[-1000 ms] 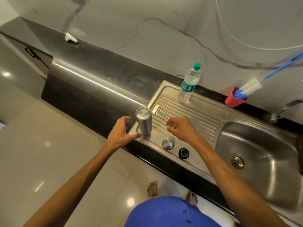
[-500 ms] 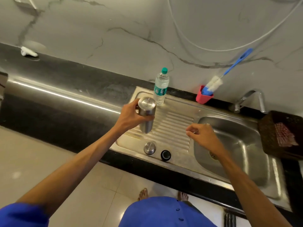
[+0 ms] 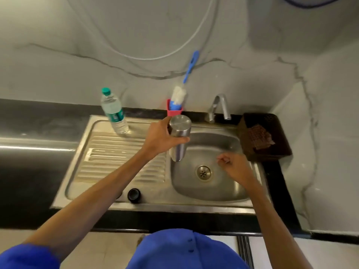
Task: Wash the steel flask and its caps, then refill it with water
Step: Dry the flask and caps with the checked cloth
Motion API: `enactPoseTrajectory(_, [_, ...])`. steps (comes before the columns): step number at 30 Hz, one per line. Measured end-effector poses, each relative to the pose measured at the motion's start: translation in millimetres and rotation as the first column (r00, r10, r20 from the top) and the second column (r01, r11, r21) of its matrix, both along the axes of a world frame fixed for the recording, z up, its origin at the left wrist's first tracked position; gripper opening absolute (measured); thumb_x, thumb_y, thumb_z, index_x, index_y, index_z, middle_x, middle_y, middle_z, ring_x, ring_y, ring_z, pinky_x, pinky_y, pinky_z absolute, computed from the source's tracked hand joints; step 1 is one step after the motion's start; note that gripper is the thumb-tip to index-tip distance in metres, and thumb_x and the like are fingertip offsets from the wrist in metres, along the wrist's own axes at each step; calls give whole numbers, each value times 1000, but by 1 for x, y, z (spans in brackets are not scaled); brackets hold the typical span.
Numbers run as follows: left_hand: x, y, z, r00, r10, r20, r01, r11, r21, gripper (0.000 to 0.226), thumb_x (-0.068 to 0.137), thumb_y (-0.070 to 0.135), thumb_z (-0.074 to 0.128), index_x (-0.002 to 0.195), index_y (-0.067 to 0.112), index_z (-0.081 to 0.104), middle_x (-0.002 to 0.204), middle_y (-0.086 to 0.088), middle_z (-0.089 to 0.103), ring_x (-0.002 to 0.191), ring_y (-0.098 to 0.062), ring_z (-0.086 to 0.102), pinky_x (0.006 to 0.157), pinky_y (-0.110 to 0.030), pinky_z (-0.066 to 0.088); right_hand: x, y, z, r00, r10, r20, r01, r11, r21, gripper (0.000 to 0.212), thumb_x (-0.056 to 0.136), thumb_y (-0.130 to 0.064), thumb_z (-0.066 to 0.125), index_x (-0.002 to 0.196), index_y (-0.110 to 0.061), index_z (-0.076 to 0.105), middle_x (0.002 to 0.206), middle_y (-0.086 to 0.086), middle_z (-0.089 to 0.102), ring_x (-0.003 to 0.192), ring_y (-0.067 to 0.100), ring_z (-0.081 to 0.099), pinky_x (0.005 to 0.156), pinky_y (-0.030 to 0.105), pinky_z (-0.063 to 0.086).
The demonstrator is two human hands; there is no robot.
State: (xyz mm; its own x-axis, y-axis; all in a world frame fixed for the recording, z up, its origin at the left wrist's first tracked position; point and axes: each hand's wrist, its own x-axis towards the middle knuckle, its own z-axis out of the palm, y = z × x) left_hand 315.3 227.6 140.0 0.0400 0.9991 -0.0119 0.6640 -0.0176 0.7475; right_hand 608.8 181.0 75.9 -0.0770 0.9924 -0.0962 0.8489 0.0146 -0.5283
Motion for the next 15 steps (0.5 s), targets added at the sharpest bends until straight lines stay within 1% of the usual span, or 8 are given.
enactPoseTrajectory(1, [13,4,-6,1000,6,16,-6,1000,-12,66,67,53,94,123,29,69,98,13,72,83,-2,64,68,-10,40,18,5,-1,1000,-24,-20,24,1000,8,6,91,-15,75,92,-18,80,88,-2,79,81,14,72,79,25,54])
enactPoseTrajectory(2, [22,8,-11,1000,12,24,-12,1000,-21,65,67,55,94,121,29,69,101,12,73,88,-7,66,72,-15,44,35,12,-4,998,-45,-34,46,999,19,6,90,-15,75,90,-19,79,86,-3,78,81,14,73,80,31,55])
enactPoseTrajectory(4, [43,19,-19,1000,16,24,-15,999,-33,66,67,59,92,122,29,70,103,9,75,94,-12,68,78,-24,47,71,31,-2,996,-86,-30,87,995,44,7,90,-17,75,89,-23,79,83,-7,77,79,10,71,79,29,54])
enactPoseTrajectory(5, [50,24,-21,1000,8,22,-7,999,-38,68,66,60,92,122,29,70,103,9,74,94,-12,68,78,-24,47,86,42,-1,995,-100,-17,101,993,60,8,91,-18,73,90,-23,79,83,-6,77,78,10,70,78,27,53])
enactPoseTrajectory(7, [68,33,-22,999,-41,21,42,998,-37,72,65,60,94,124,28,69,102,10,73,93,-10,68,76,-19,46,118,73,-1,989,-145,18,142,986,87,12,95,-19,67,94,-19,79,87,-1,77,81,16,69,78,29,53])
enactPoseTrajectory(9, [85,43,-17,997,-77,16,77,996,-33,70,65,55,95,123,25,68,97,16,70,87,-1,65,71,-9,42,148,109,-3,983,-177,55,172,982,83,19,99,-19,60,98,-16,79,90,3,77,82,20,69,78,33,57])
enactPoseTrajectory(12, [108,56,-12,997,-53,48,55,998,-28,66,66,54,95,121,30,67,99,20,70,89,6,64,71,-5,43,185,151,-14,985,-118,129,114,993,34,20,100,-14,56,99,-12,76,89,6,75,82,23,72,71,34,58])
enactPoseTrajectory(15, [128,66,-15,996,-19,86,19,1000,-6,71,67,54,95,125,28,66,106,18,72,94,4,66,77,-12,50,209,187,-33,980,-46,191,50,999,-18,16,98,-12,57,98,-13,73,93,4,72,89,24,70,71,28,49])
